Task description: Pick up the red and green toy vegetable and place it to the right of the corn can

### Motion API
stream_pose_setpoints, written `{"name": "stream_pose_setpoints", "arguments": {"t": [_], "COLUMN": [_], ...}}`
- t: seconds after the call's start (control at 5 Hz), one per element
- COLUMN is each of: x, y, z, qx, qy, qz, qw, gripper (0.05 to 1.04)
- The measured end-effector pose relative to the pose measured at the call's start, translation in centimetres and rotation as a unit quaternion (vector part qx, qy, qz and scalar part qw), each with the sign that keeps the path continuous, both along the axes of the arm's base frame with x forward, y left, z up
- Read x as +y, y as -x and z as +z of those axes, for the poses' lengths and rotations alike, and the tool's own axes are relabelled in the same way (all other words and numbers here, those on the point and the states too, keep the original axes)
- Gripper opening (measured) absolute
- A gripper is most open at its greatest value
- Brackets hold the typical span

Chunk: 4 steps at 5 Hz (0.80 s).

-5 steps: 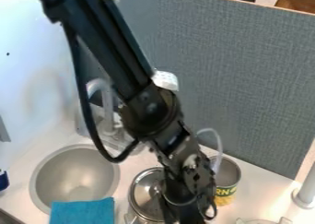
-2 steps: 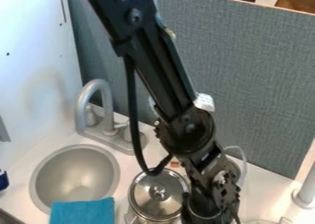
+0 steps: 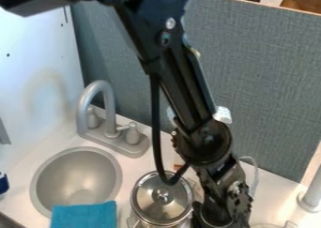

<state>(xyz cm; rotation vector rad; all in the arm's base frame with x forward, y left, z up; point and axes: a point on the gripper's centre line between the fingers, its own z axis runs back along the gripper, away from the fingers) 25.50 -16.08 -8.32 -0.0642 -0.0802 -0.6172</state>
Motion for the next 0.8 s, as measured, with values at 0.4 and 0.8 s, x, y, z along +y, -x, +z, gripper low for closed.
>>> {"name": "stream_pose_setpoints", "arguments": {"t": [0.4, 0.8], "x": [-0.39, -0.29], "y": [-0.18, -0.26], "z": [-1.02, -1.08], "qx": [0.005, 0.001], "qy": [-0.004, -0.007], "qz": [-0.006, -0.002], "qw": [1.0000, 1.0000], "gripper": [0.787, 0.786]}}
